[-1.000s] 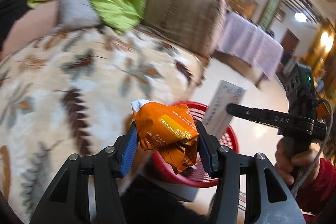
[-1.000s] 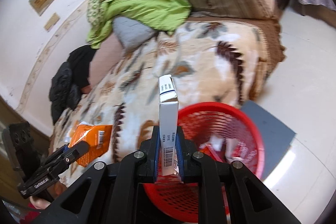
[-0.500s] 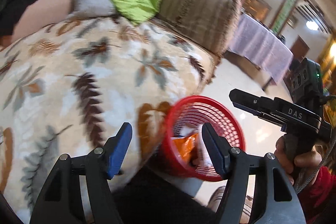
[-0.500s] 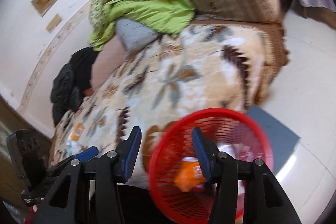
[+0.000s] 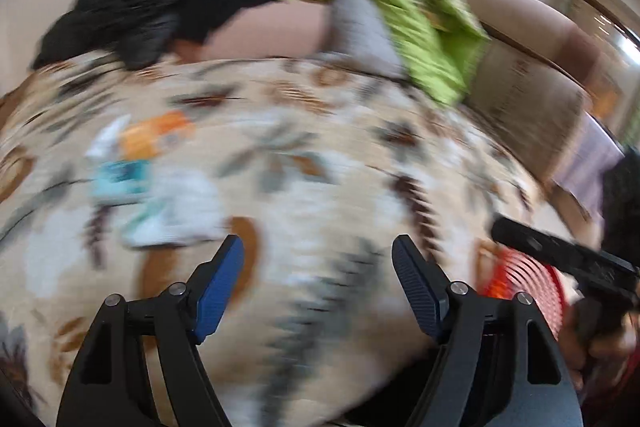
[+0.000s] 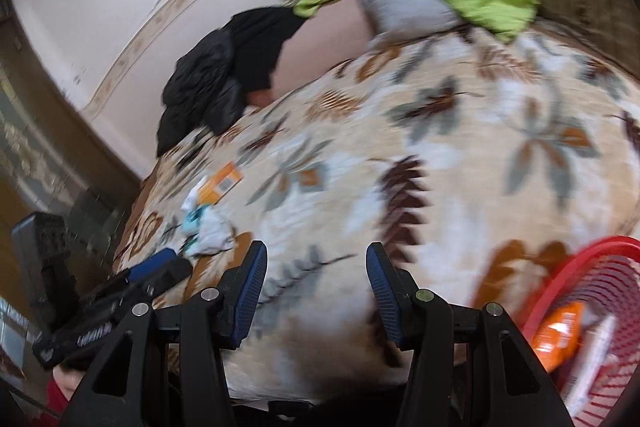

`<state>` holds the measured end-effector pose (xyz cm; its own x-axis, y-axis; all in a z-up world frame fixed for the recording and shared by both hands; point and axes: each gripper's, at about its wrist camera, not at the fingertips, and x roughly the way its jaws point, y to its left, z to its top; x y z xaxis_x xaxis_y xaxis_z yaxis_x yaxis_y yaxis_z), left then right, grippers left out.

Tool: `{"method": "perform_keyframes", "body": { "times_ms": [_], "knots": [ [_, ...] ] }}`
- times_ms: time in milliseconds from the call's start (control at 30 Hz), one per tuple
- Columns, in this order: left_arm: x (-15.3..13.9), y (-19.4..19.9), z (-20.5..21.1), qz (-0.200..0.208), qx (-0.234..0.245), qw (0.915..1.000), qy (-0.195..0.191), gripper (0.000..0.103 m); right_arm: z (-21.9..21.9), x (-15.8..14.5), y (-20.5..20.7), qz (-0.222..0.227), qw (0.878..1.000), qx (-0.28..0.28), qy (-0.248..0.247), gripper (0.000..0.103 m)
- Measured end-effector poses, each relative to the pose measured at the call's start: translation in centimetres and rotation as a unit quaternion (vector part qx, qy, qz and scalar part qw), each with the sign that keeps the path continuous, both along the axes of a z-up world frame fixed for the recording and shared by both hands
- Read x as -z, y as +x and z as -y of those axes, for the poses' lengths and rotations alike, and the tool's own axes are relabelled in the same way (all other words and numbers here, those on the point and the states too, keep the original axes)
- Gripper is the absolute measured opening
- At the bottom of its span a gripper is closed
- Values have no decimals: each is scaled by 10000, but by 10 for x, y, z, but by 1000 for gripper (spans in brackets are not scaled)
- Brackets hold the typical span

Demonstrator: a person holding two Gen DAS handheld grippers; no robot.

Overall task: Collect trash
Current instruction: 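Move both tools back over the remaining trash on the bed, then grasp the white cloth with the left tool while the right tool grasps the blue Hangyodon packet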

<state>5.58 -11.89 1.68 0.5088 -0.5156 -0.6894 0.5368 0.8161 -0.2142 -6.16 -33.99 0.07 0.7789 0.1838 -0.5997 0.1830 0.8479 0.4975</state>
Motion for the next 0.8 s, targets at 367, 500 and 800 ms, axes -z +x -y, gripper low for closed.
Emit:
{"method": "perform_keyframes", "body": {
  "times_ms": [367, 500, 800],
  "knots": [
    [51, 82, -11, -26, -1056, 9914, 769, 77, -16, 17, 14, -123, 9997, -168, 106, 59],
    [73, 98, -2, -170, -1125, 9895, 897, 48, -14, 15, 12, -54, 9997, -195, 98, 59],
    [58, 75, -26, 105, -1255, 9892, 751, 32, -24, 16, 31, -223, 9984, -483, 181, 59]
  ]
}}
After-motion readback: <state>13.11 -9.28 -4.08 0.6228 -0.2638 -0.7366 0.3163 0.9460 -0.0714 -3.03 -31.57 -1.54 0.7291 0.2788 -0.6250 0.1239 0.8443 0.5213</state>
